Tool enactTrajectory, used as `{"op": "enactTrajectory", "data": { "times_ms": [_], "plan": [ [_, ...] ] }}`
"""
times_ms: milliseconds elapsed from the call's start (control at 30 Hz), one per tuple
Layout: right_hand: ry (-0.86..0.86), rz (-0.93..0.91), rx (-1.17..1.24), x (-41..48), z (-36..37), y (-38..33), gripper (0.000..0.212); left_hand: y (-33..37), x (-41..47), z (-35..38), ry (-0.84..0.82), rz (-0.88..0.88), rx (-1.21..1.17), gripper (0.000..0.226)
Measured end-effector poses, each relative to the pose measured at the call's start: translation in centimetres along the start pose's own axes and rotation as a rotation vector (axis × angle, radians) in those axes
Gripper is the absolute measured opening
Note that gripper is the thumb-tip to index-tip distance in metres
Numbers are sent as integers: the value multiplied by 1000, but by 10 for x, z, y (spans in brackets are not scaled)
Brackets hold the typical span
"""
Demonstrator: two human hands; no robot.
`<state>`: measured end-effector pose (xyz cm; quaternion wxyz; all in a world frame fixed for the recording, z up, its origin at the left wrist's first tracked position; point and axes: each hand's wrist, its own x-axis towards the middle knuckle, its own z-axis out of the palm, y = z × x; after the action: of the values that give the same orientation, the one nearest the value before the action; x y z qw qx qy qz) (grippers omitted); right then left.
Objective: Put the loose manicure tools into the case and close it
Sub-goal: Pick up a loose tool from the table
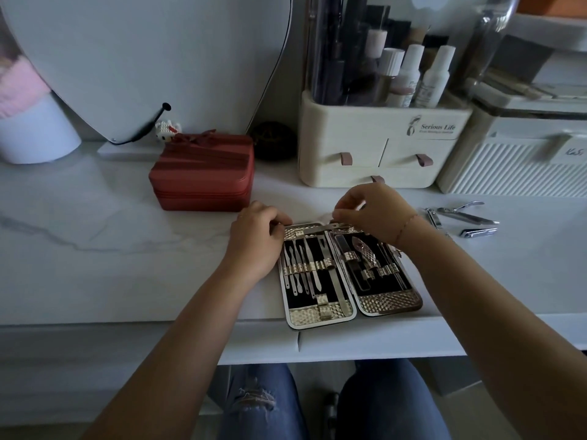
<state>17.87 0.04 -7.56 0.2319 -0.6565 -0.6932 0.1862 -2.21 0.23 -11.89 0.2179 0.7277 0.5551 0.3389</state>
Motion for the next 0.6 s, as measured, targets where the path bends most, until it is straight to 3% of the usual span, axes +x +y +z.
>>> {"op": "enactTrajectory", "data": {
  "times_ms": [600],
  "plan": [
    [-142, -220, -106, 4, -1, -2, 12, -3, 4, 3, 10, 9, -2, 21]
  ]
}}
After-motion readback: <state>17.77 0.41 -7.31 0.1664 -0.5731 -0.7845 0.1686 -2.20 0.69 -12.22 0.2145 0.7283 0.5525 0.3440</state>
